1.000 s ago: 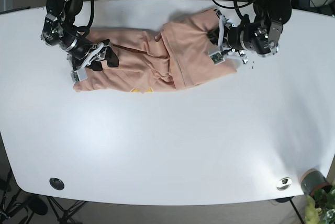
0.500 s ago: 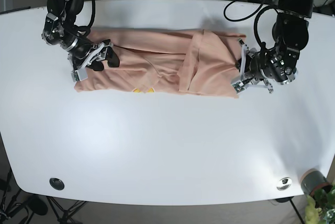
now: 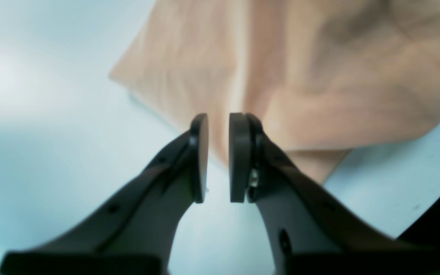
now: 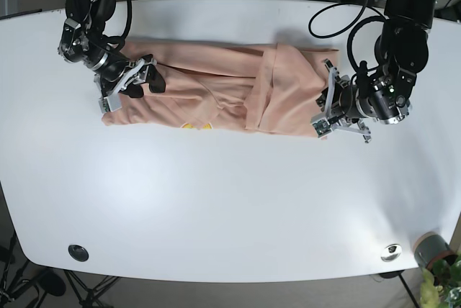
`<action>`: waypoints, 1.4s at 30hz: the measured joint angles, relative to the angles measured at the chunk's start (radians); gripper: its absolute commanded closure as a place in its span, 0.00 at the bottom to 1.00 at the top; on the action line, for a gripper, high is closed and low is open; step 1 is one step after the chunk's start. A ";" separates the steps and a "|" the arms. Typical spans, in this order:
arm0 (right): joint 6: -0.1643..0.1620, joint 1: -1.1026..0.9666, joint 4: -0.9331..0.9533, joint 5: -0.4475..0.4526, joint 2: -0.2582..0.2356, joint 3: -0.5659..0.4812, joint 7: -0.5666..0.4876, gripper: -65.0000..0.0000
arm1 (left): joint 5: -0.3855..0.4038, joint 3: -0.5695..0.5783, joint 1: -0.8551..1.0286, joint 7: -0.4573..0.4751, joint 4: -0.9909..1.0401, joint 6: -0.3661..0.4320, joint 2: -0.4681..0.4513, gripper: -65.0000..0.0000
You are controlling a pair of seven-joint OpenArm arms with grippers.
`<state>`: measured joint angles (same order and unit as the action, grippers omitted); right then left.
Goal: Fold the T-shirt properly
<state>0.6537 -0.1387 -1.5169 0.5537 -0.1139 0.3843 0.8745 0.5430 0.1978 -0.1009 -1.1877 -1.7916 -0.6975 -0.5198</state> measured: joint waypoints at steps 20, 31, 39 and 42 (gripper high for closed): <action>-0.002 0.006 0.000 -0.005 0.000 0.000 0.002 0.40 | -0.051 -0.345 0.054 -0.006 0.158 0.001 0.254 0.60; -0.002 0.006 0.000 -0.004 0.000 -0.002 0.001 0.40 | -0.042 -0.343 0.050 0.095 0.349 0.000 0.233 0.60; -0.002 0.005 -0.003 -0.003 0.000 -0.002 0.004 0.40 | 0.050 -0.341 0.054 0.080 0.337 0.000 0.200 0.60; -0.007 0.002 -0.042 -0.006 0.001 -0.004 0.038 0.39 | 0.086 -0.343 0.053 0.079 0.278 0.001 0.191 0.60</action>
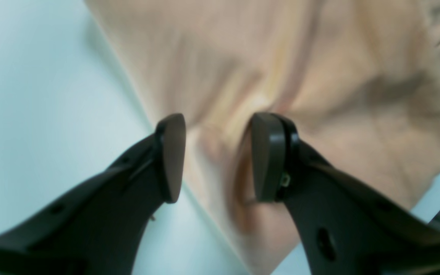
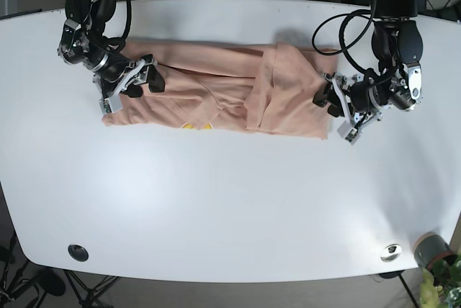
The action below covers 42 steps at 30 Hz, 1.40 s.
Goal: Fold the T-shirt properly
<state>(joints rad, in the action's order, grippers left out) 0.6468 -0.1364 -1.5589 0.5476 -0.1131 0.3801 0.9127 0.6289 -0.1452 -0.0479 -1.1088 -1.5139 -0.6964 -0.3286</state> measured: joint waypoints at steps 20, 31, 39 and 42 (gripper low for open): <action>-0.070 0.140 -0.037 0.264 -0.079 0.365 0.281 0.17 | 0.037 -0.111 0.118 0.000 -0.178 0.000 0.040 0.60; -0.070 0.102 0.114 0.246 -0.045 0.349 0.291 0.19 | 0.037 -0.112 0.125 0.003 -0.178 0.000 0.078 0.60; -0.060 0.047 0.106 0.279 0.003 0.235 0.233 0.20 | 0.031 -0.114 0.123 0.003 -0.117 0.000 0.106 0.60; -0.060 0.032 0.101 0.284 0.008 0.192 0.196 0.20 | 0.030 -0.114 0.123 0.003 -0.104 0.000 0.103 0.60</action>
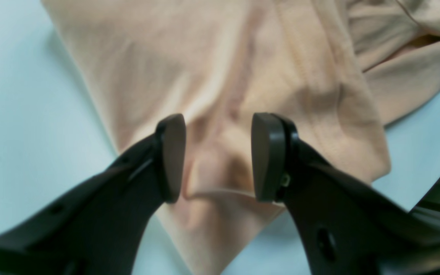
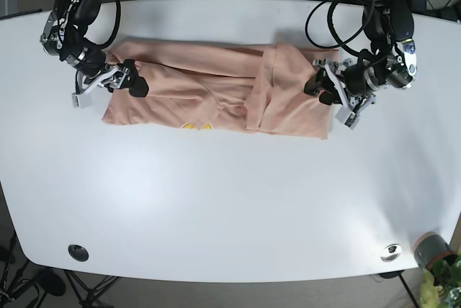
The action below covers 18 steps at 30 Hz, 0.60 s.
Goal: Fold the T-shirt properly
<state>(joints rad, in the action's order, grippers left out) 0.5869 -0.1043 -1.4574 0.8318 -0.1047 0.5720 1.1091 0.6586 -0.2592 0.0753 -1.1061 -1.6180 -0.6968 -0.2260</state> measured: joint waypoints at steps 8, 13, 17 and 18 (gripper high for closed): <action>-0.005 -0.007 -0.002 0.001 0.013 -0.061 -0.032 0.46 | -0.040 0.002 -0.003 0.001 0.031 0.000 -0.002 0.60; -0.015 0.008 0.008 -0.033 0.009 -0.061 -0.011 0.83 | -0.058 0.005 -0.006 0.001 0.069 0.000 -0.001 0.60; -0.018 0.013 0.004 -0.039 -0.002 -0.064 -0.007 0.93 | -0.058 0.006 -0.006 0.001 0.072 0.000 0.001 0.60; -0.018 0.013 -0.001 -0.039 -0.008 -0.066 -0.005 0.94 | -0.057 0.006 -0.006 0.002 0.072 0.000 0.001 0.60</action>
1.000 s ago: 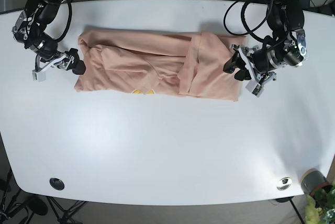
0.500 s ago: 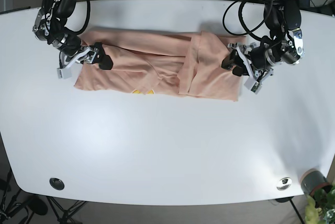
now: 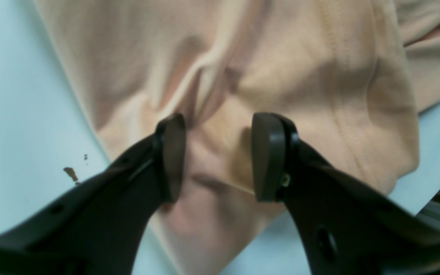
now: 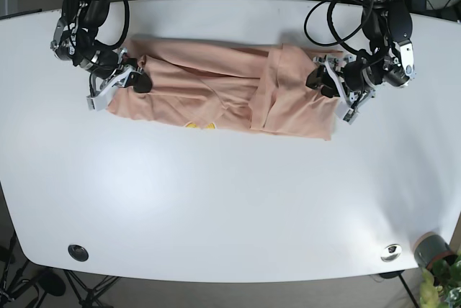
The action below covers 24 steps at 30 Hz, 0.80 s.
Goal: Fold the T-shirt properly
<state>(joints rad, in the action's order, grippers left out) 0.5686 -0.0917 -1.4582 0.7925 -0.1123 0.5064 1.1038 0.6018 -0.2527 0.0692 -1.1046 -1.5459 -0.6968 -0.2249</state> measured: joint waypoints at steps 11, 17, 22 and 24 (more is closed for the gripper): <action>-0.049 -0.006 -0.241 -0.067 -0.047 0.002 0.006 0.95 | -0.002 0.189 -0.005 0.161 0.032 0.000 0.022 0.60; -0.046 -0.010 -0.406 -0.116 -0.071 -0.043 0.040 0.97 | 0.008 0.281 -0.063 0.208 0.123 0.000 0.088 0.60; -0.050 -0.010 -0.489 -0.133 -0.103 -0.160 0.048 1.00 | 0.011 0.288 -0.090 0.229 0.190 -0.001 0.127 0.60; -0.045 -0.009 -0.507 -0.122 -0.103 -0.203 0.048 1.00 | -0.005 0.288 -0.101 0.234 0.211 -0.014 0.139 0.60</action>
<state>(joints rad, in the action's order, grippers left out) 0.5240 -0.1005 -1.9648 0.6704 -0.2153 0.3035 1.1519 0.5968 0.0357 -0.0319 -0.8703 -1.3346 -0.7105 -0.0860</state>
